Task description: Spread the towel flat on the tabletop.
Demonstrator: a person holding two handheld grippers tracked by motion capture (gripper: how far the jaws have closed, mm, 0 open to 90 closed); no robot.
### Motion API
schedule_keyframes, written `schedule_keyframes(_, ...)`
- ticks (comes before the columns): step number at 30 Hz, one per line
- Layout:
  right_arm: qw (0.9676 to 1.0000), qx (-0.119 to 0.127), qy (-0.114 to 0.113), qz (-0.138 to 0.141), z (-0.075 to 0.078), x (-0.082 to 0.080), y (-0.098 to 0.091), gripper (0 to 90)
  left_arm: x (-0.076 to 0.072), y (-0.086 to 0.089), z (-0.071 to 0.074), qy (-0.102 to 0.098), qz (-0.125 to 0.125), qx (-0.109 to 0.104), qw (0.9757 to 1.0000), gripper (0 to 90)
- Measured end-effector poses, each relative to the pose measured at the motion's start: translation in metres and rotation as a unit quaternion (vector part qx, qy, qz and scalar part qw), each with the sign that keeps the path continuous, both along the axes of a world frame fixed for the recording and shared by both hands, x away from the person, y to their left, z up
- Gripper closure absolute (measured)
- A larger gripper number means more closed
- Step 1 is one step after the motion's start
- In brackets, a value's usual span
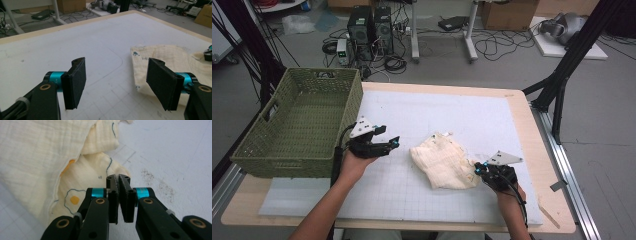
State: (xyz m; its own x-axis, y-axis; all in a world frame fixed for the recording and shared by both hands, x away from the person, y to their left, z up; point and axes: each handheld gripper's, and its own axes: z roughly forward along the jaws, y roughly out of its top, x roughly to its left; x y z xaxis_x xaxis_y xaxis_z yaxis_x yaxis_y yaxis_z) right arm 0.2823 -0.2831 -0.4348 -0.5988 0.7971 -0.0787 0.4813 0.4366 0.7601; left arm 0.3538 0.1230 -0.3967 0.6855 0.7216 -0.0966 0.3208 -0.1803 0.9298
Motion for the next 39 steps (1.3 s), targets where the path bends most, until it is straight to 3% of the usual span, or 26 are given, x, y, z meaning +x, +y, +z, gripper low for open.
schedule_keyframes(5, 1.0, 0.005, 0.003, -0.001, -0.001, 0.0, -0.001, 84.5, 0.024, -0.025, -0.001, 0.03, -0.016, 0.01, 0.9994, 34.6)
schedule_keyframes(10, 1.0, 0.008, 0.003, 0.0, -0.002, 0.0, -0.002, 82.9, 0.043, -0.049, -0.012, 0.059, -0.034, 0.036, 0.997, 36.9)
schedule_keyframes(14, 0.9998, 0.019, 0.006, 0.0, -0.004, 0.001, -0.004, 83.0, 0.052, -0.063, -0.023, 0.078, -0.039, 0.038, 0.9954, 39.1)
schedule_keyframes(20, 0.9997, 0.022, 0.007, 0.003, -0.005, 0.002, -0.005, 83.5, 0.058, -0.088, -0.041, 0.113, -0.078, 0.081, 0.9873, 42.8)
schedule_keyframes(25, 0.9997, 0.023, 0.008, 0.004, -0.006, 0.002, -0.006, 83.4, 0.056, -0.1, -0.049, 0.122, -0.112, 0.103, 0.9809, 49.5)
schedule_keyframes(26, 0.9997, 0.023, 0.009, 0.004, -0.006, 0.002, -0.006, 83.4, 0.054, -0.102, -0.05, 0.113, -0.116, 0.114, 0.9802, 51.5)
schedule_keyframes(27, 0.9997, 0.023, 0.009, 0.004, -0.006, 0.001, -0.005, 83.4, 0.054, -0.102, -0.049, 0.11, -0.123, 0.118, 0.9792, 54.5)
schedule_keyframes(28, 0.9997, 0.024, 0.009, 0.003, -0.006, 0.001, -0.005, 83.4, 0.053, -0.102, -0.049, 0.113, -0.137, 0.115, 0.9773, 67.7)
schedule_keyframes(29, 0.9997, 0.024, 0.009, 0.003, -0.006, 0.001, -0.005, 83.4, 0.051, -0.102, -0.049, 0.105, -0.142, 0.128, 0.9759, 76.2)
schedule_keyframes(30, 0.9997, 0.025, 0.008, 0.003, -0.006, 0.001, -0.006, 83.4, 0.05, -0.103, -0.048, 0.101, -0.147, 0.131, 0.9752, 80.1)
schedule_keyframes(32, 0.9997, 0.025, 0.006, 0.003, -0.005, 0.001, -0.006, 83.4, 0.048, -0.101, -0.045, 0.091, -0.141, 0.132, 0.9769, 85.9)
schedule_keyframes(35, 0.9997, 0.025, 0.007, -0.001, -0.005, 0.0, -0.007, 83.6, 0.043, -0.089, -0.035, 0.074, -0.123, 0.105, 0.984, 86.3)
schedule_keyframes(39, 0.9997, 0.022, 0.005, -0.008, -0.004, -0.002, -0.01, 84.7, 0.036, -0.065, -0.026, 0.063, -0.103, 0.091, 0.9885, 86.4)
